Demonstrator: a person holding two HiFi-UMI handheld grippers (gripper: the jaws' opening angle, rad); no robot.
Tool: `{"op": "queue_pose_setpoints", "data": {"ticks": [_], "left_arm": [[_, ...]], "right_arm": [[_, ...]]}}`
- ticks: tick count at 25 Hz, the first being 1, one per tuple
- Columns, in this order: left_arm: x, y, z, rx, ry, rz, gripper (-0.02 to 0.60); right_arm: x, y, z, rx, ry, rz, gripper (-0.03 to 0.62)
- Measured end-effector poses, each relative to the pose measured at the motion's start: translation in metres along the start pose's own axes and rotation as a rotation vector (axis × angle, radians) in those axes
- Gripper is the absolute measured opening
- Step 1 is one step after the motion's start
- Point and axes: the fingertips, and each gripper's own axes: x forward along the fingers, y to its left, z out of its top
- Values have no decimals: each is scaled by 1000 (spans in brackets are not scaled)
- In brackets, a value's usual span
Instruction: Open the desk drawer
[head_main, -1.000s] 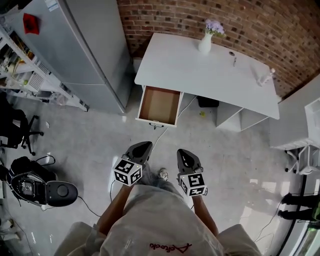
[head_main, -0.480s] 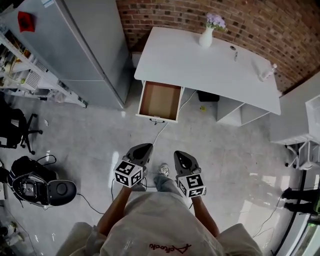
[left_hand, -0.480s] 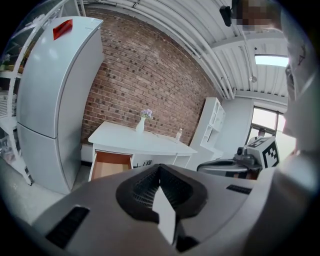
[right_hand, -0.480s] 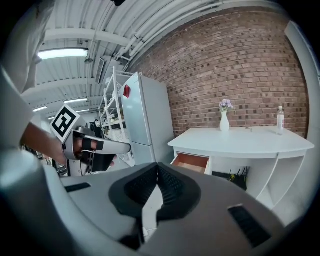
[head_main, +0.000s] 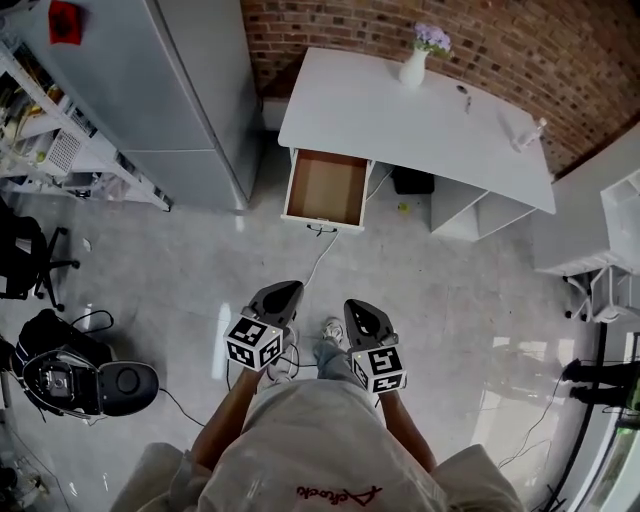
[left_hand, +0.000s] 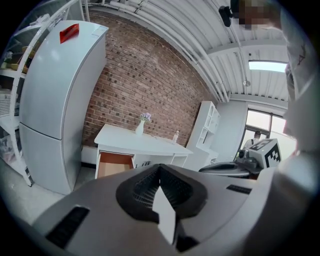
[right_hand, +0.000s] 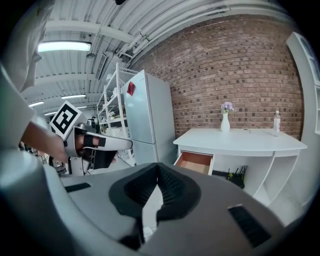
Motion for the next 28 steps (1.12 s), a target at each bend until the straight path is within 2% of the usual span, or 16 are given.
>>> {"op": "queue_pose_setpoints", "data": {"ticks": [10,17,28], "left_arm": [[-77,-8,-30,35,4,-73,12],[-103,-33,-42,76,3,-123,12],[-117,-37,-36,110,-13,-131,12]], "right_arm": [[-29,83,-16,-4,-35,-80,17],[-57,101,-22,11,-78,-152,17],[-64,113,-12,-16,-100,-166,17]]}}
